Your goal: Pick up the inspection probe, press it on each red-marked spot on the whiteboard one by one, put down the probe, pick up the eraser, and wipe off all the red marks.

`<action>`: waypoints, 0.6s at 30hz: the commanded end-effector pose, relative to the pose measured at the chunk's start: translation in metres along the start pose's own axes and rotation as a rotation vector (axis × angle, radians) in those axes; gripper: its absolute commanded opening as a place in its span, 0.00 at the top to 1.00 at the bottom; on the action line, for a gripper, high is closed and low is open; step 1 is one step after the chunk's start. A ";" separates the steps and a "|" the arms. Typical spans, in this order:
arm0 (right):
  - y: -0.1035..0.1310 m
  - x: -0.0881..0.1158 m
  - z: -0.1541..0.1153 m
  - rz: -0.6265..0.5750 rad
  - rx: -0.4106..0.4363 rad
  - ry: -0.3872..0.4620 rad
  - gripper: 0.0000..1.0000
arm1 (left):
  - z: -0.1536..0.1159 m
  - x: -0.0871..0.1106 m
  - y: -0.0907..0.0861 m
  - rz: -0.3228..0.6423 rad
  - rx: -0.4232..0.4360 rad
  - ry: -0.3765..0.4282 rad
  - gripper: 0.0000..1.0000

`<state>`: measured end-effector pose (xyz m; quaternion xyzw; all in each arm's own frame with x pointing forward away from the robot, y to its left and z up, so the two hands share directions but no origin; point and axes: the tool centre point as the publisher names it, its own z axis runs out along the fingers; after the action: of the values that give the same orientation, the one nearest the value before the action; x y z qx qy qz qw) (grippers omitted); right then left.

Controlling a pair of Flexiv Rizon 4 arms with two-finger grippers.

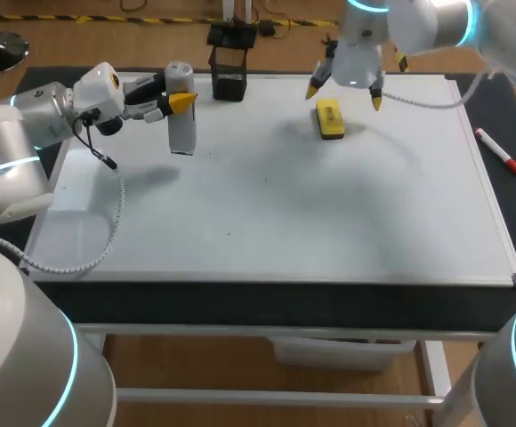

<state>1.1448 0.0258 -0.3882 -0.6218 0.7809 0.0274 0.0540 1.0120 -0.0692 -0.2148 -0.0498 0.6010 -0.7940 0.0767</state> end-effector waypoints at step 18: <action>-0.039 0.057 -0.083 0.523 0.014 -0.512 0.00 | 0.000 0.000 0.000 0.002 0.004 0.000 1.00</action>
<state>1.1679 -0.0395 -0.3147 -0.4008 0.8779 0.1652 0.2035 1.0120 -0.0692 -0.2148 -0.0498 0.6010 -0.7940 0.0767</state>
